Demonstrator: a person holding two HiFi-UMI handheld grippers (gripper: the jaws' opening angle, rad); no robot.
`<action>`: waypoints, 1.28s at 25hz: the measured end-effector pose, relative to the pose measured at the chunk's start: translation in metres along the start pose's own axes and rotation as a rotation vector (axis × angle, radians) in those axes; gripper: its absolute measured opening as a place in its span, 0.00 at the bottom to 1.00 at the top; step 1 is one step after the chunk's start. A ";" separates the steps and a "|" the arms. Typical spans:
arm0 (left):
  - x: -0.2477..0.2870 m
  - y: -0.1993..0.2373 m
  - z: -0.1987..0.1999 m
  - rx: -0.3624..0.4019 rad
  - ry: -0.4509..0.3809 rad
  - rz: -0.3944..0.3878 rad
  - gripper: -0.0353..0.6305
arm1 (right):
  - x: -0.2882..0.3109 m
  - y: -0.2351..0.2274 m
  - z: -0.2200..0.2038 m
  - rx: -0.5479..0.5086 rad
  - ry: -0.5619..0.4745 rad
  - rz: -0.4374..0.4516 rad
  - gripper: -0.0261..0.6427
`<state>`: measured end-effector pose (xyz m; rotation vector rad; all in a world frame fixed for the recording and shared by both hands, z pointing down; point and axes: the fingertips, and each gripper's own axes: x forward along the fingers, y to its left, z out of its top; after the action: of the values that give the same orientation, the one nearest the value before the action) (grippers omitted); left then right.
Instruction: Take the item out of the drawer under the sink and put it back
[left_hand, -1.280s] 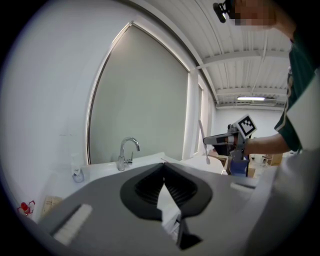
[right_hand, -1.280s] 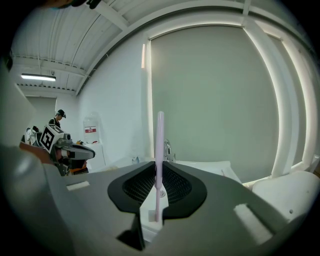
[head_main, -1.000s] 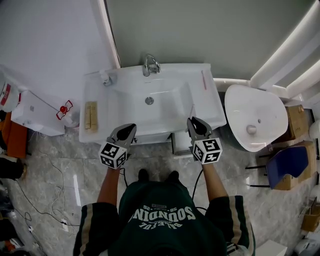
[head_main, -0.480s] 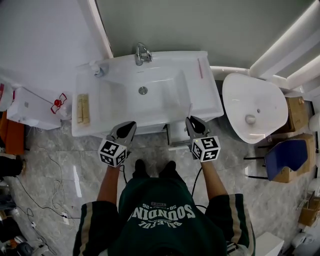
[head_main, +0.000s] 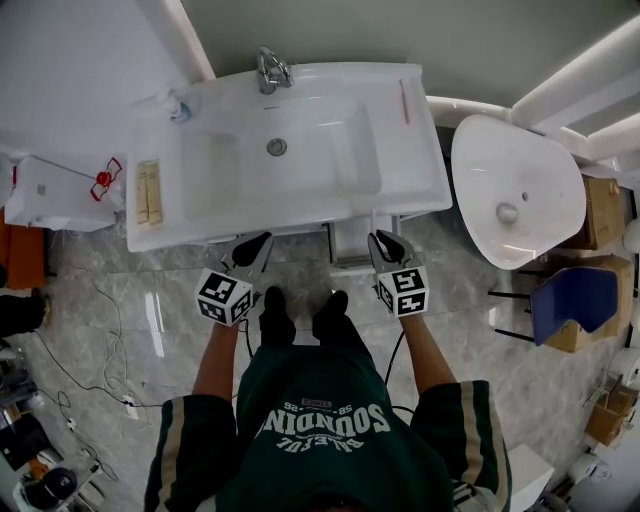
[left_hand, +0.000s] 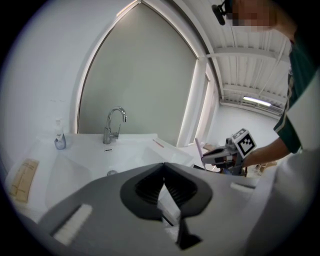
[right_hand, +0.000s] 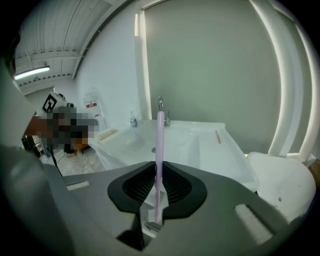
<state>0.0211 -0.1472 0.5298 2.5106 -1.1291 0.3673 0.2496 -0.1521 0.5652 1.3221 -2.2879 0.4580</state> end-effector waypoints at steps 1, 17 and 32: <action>0.003 0.000 -0.004 -0.005 0.007 0.003 0.13 | 0.004 0.000 -0.009 -0.041 0.022 0.005 0.11; 0.014 -0.002 -0.058 -0.097 0.071 0.121 0.13 | 0.085 0.010 -0.165 -0.417 0.335 0.251 0.11; -0.031 0.008 -0.099 -0.169 0.087 0.256 0.13 | 0.188 -0.037 -0.279 -0.415 0.641 0.157 0.11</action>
<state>-0.0136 -0.0896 0.6087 2.1888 -1.3892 0.4244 0.2613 -0.1673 0.9030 0.6669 -1.8131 0.3623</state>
